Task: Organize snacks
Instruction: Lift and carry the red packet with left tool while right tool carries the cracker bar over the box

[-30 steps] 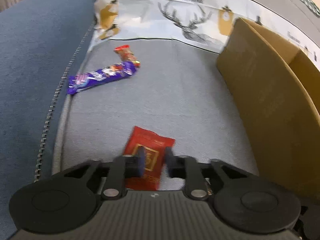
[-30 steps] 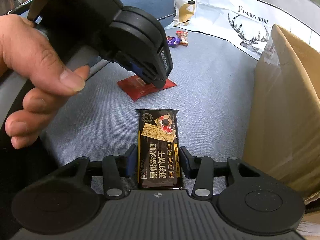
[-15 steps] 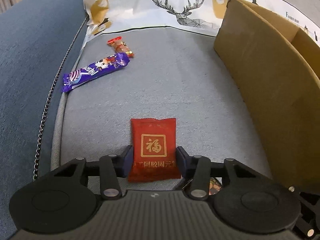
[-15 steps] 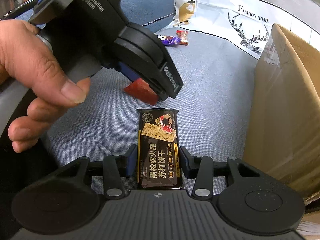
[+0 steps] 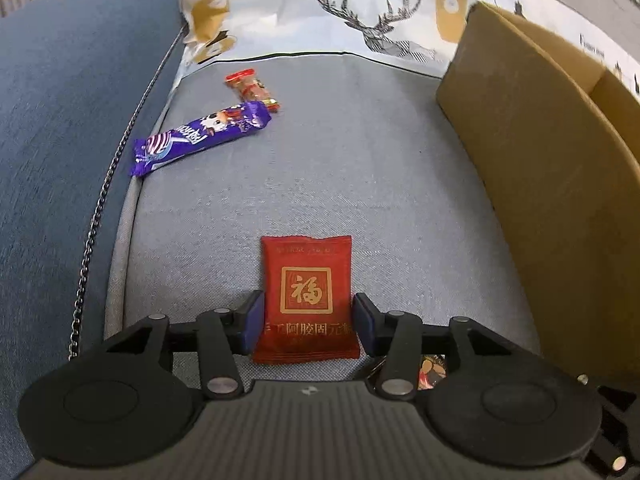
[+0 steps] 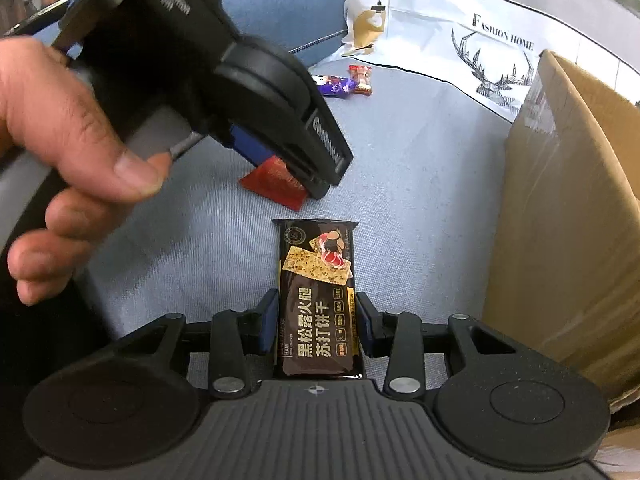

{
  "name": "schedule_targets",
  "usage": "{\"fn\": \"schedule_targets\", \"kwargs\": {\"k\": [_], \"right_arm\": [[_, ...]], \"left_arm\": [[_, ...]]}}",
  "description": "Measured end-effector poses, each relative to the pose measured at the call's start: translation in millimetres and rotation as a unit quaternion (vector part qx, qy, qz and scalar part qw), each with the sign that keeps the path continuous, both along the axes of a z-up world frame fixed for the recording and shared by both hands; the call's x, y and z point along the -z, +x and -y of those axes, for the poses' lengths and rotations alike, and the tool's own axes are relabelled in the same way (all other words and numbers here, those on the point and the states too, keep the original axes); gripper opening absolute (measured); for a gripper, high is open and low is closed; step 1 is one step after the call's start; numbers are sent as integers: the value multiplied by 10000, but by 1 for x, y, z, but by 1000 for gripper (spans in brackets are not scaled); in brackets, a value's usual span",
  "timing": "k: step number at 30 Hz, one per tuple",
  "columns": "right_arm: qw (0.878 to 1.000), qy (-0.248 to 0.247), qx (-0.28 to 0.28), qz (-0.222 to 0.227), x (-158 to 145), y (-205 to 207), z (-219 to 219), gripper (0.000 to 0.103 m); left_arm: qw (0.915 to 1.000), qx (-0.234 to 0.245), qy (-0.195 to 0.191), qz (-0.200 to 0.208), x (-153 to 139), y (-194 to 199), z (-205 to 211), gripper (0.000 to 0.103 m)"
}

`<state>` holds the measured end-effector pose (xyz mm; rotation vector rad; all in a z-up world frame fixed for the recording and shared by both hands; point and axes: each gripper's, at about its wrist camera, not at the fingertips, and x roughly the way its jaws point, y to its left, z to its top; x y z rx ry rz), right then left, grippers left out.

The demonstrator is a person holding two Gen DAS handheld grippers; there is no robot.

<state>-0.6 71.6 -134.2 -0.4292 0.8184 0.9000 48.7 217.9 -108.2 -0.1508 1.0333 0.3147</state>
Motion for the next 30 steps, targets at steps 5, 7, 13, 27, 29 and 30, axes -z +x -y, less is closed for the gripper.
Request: {"fn": "schedule_targets", "kwargs": {"k": [5, 7, 13, 27, 29, 30], "right_arm": [[10000, -3, -2, 9, 0, -1, 0, 41], [10000, 0, -3, 18, 0, -1, 0, 41], [9997, 162, 17, 194, -6, -1, 0, 41], [9967, 499, 28, 635, -23, -26, 17, 41], [9960, 550, 9, 699, -26, -31, 21, 41], [9956, 585, 0, 734, -29, -34, 23, 41]], "left_arm": [[10000, 28, 16, 16, 1, -1, 1, 50], [10000, 22, 12, 45, 0, -2, 0, 49], [9992, -43, -29, 404, -11, -8, -1, 49], [9936, -181, -128, 1110, -39, -32, -5, 49], [9924, -194, -133, 1206, -43, -36, -6, 49], [9919, -206, -132, 1248, -45, -37, -6, 49]]}}
